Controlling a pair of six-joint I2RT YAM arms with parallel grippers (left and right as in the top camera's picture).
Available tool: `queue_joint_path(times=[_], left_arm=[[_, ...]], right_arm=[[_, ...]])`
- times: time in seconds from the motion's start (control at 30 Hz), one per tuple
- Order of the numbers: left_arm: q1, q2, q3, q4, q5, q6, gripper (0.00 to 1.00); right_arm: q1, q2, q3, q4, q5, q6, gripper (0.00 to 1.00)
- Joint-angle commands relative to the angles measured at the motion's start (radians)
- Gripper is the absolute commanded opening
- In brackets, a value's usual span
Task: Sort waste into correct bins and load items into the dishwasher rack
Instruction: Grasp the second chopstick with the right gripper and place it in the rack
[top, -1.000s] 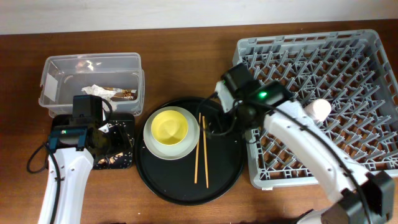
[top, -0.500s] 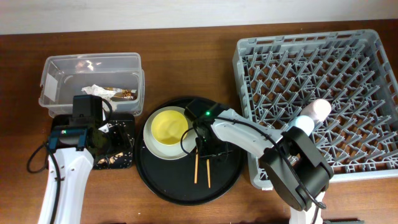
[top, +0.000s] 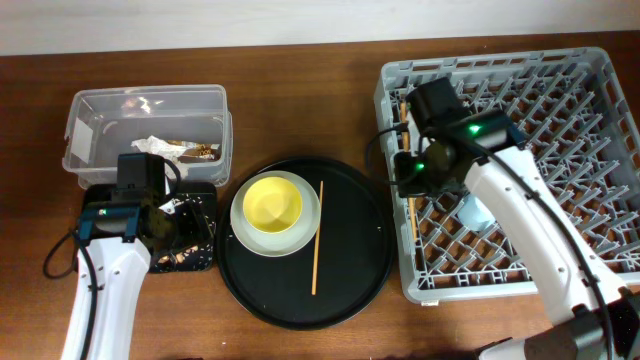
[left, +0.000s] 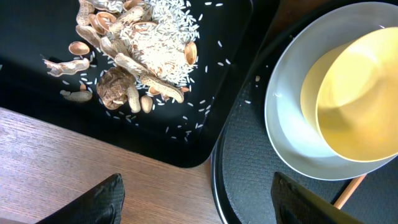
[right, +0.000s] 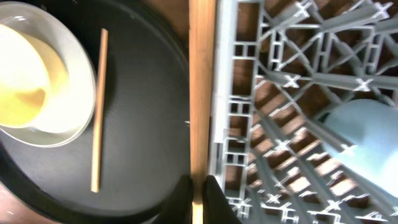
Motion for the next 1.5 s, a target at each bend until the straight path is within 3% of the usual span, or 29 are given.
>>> queue_joint_path(times=[0.0,0.13,0.27,0.37,0.43,0.5,0.67,0.87,0.97,1.03,1.13,1.2,1.3,1.4,1.47], left_arm=[[0.002,-0.011,0.003,-0.001,0.008,-0.006,0.75],[0.002,-0.011,0.003,-0.001,0.008,-0.006,0.75],[0.002,-0.012,0.003,-0.001,0.008,-0.006,0.75],[0.002,-0.012,0.003,0.000,0.007,-0.006,0.75],[0.002,-0.011,0.003,-0.001,0.008,-0.006,0.75],[0.002,-0.011,0.003,0.003,0.008,-0.006,0.75],[0.002,-0.011,0.003,0.003,0.007,-0.006,0.79],[0.002,-0.011,0.003,0.003,-0.012,-0.006,0.80],[0.002,-0.011,0.003,0.003,-0.012,-0.006,0.80],[0.002,-0.011,0.003,0.003,-0.012,-0.006,0.80],[0.002,-0.011,0.003,0.003,-0.012,-0.006,0.80],[0.002,-0.011,0.003,0.003,-0.012,-0.006,0.80],[0.002,-0.011,0.003,0.002,-0.012,-0.006,0.80],[0.002,-0.011,0.003,0.003,-0.012,-0.006,0.80],[0.002,-0.011,0.003,0.003,-0.012,-0.006,0.80]], right_arm=[[-0.106,0.053,-0.050,-0.004,0.003,-0.139,0.04],[-0.122,0.137,-0.068,0.006,0.002,-0.184,0.08],[-0.122,0.130,-0.067,0.004,-0.002,-0.187,0.39],[-0.122,0.067,-0.012,-0.031,-0.052,-0.187,0.41],[-0.102,-0.007,0.050,-0.027,-0.218,-0.187,0.42],[0.002,-0.018,0.047,-0.011,-0.228,-0.178,0.45],[0.320,0.203,0.019,0.099,-0.142,0.071,0.57],[0.476,0.466,-0.011,0.195,-0.080,0.243,0.56],[0.480,0.483,-0.105,0.283,-0.048,0.336,0.49],[0.480,0.483,-0.146,0.288,0.021,0.391,0.38],[0.479,0.483,-0.151,0.277,0.021,0.391,0.05],[0.478,0.476,-0.150,0.261,0.021,0.391,0.04],[0.420,0.337,-0.143,0.232,0.026,0.344,0.04],[0.237,0.057,-0.112,0.097,0.030,0.109,0.04],[0.111,-0.026,-0.112,0.039,0.033,0.020,0.04]])
